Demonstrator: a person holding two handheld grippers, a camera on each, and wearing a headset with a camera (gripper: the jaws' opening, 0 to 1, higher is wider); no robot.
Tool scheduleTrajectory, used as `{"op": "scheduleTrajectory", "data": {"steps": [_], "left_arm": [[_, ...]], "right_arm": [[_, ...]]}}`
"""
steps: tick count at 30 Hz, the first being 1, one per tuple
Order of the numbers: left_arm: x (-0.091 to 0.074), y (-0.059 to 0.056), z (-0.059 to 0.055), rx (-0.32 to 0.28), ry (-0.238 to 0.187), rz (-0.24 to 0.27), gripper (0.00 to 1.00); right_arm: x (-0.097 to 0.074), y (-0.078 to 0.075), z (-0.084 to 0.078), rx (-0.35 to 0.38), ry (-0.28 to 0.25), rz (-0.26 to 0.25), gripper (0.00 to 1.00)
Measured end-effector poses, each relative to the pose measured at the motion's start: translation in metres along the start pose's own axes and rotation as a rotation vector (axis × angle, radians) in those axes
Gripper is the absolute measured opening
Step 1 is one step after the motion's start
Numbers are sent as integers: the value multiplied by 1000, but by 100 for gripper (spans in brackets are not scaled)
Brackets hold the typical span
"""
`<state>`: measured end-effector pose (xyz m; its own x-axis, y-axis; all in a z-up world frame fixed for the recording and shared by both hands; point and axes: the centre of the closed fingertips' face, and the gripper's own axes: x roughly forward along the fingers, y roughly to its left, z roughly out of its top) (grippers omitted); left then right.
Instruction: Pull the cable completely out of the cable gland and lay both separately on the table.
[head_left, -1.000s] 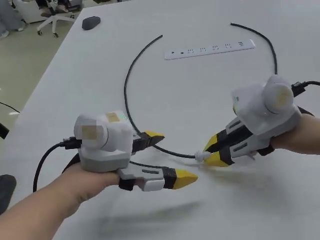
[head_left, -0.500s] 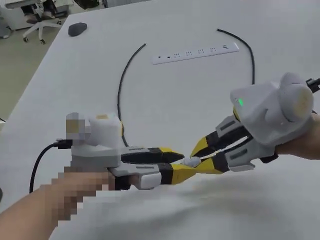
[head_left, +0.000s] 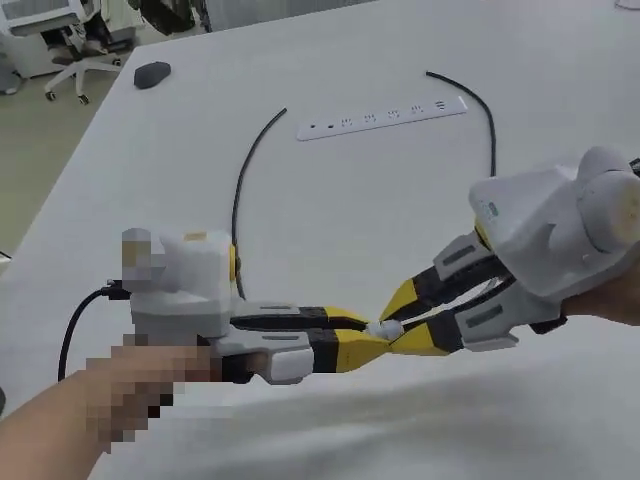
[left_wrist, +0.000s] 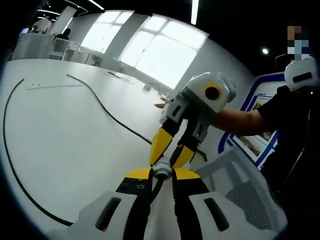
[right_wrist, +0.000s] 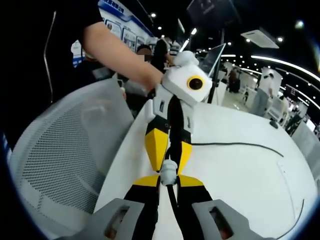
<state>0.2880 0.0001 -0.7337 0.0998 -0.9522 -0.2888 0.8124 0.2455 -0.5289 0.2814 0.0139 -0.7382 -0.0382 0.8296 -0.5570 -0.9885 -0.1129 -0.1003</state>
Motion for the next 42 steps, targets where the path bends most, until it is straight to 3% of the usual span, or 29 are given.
{"op": "scheduleTrajectory", "data": {"steps": [6,13,18,22,26,32,39,42], "left_arm": [[1,-5,-1,37,18,-16,16],[2,-7,1,62,59,0,15],[1,-6,7,99,58,9,15],[3,-9,11,175,65,9,14],[5,-11,12,315,128,19,15],[6,-14,18,362,134,8,14],[8,-17,19,459,159,-5,14],[7,-17,19,467,160,-5,14]], "right_arm": [[-2,4,1,0,-1,2,7],[-4,5,1,6,-1,-1,8],[-8,0,5,40,-3,-13,8],[-12,0,7,141,-18,3,9],[-14,2,6,194,-30,33,9],[-19,1,8,233,-32,58,9],[-23,4,10,356,-54,123,9],[-23,4,10,365,-56,128,9]]}}
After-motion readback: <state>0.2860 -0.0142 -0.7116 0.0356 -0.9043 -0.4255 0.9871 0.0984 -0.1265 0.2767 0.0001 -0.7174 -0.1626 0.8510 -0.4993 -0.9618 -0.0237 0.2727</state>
